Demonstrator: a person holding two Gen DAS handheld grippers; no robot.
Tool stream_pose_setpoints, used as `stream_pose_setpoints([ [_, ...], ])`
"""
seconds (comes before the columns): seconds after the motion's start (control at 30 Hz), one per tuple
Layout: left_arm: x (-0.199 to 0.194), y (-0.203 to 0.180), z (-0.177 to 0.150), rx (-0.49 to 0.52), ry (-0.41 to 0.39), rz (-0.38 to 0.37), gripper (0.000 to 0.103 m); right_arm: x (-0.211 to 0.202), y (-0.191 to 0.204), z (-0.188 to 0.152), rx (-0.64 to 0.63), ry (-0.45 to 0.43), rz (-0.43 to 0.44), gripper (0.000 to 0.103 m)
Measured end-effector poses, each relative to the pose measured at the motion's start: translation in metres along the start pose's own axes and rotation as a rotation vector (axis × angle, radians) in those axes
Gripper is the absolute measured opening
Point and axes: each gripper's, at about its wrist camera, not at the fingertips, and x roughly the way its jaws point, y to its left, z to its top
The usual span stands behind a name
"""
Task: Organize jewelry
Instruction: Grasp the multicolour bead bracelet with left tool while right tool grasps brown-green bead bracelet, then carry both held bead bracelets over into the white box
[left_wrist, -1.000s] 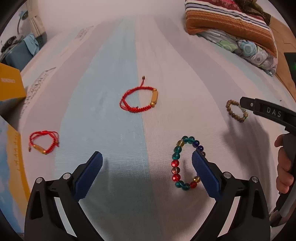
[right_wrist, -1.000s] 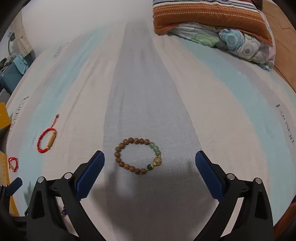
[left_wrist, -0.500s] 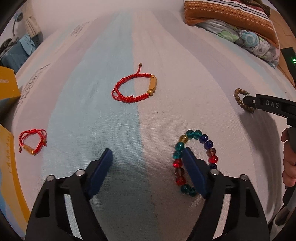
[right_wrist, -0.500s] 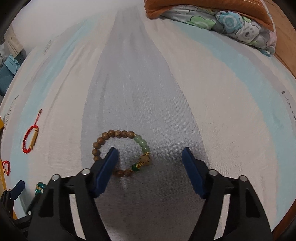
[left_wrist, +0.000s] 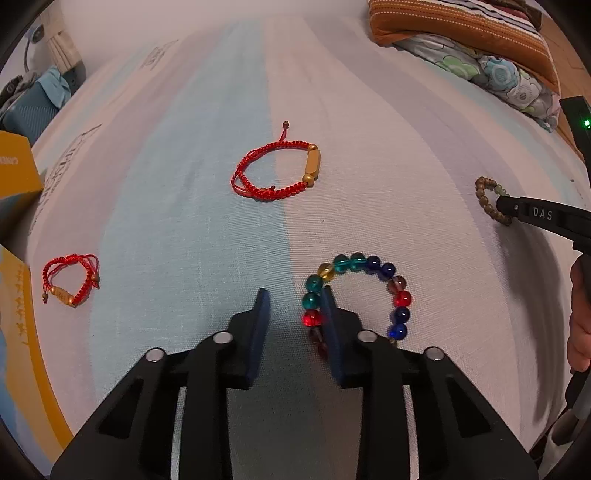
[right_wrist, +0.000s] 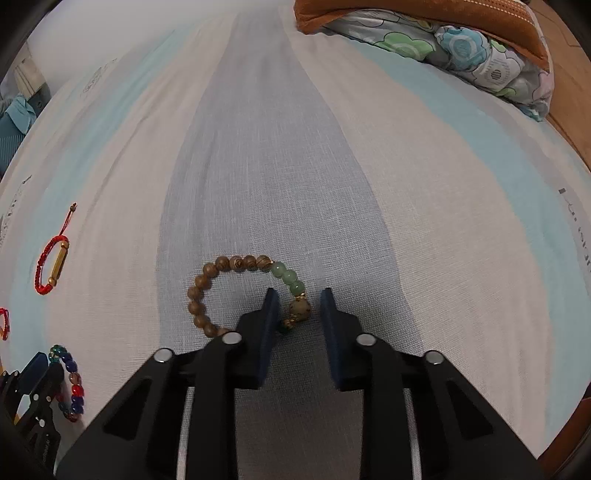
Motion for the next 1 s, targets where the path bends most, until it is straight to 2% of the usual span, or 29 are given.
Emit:
stream_pose_setpoints([
  [0.07,0.000,0.000,0.001,-0.001,0.004,-0.003,0.011,0.001,-0.001,0.002,0.003,0.000,0.005,0.012],
  [0.1,-0.001,0.000,0.002,0.001,0.005,-0.003,0.010,0.000,-0.002,0.003,0.006,-0.002,0.011,0.011],
  [1.0,-0.067,0.012,0.003,-0.020,-0.114,-0.062,0.009,-0.060,-0.005,0.001,0.013,-0.161,0.093,0.011],
])
